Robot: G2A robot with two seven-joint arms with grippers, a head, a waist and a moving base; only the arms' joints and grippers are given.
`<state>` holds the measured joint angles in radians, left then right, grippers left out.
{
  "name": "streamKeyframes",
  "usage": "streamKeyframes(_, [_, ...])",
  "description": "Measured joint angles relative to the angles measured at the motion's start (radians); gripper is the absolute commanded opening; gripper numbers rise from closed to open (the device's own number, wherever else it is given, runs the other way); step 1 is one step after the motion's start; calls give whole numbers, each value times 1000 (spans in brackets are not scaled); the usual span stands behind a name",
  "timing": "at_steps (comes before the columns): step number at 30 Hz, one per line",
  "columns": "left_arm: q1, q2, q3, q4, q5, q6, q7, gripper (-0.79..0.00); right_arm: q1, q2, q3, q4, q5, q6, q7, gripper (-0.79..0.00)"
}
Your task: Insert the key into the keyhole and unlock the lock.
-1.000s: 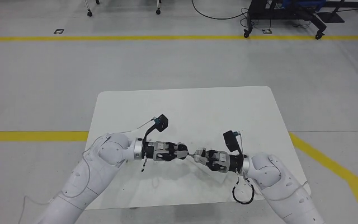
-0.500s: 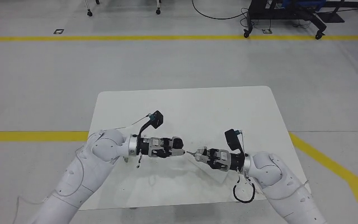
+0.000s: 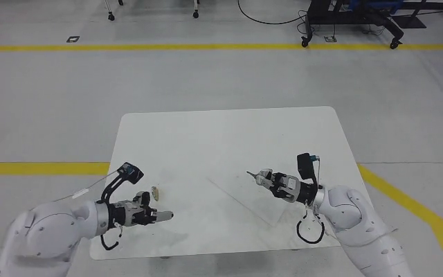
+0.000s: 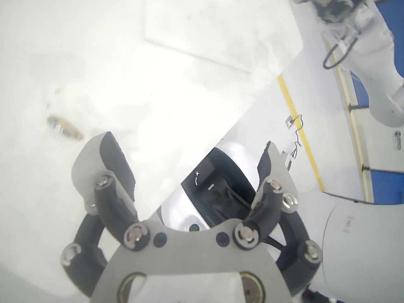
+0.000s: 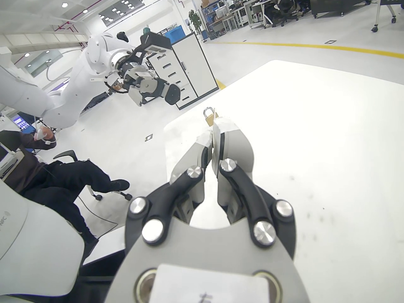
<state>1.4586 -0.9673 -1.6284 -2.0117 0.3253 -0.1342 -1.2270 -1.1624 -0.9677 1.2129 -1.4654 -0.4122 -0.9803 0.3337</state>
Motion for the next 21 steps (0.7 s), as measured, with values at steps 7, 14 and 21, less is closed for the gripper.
streamKeyframes(7, [-88, 2, 71, 140, 117, 203, -19, -416, 0, 0, 0, 0, 0, 0, 0, -785])
streamKeyframes(14, [-281, -11, 214, 320, 147, 282, -37, -459, 0, 0, 0, 0, 0, 0, 0, -785])
streamKeyframes(21, [-354, -15, 282, 385, 184, 307, -55, -557, 0, 0, 0, 0, 0, 0, 0, -785])
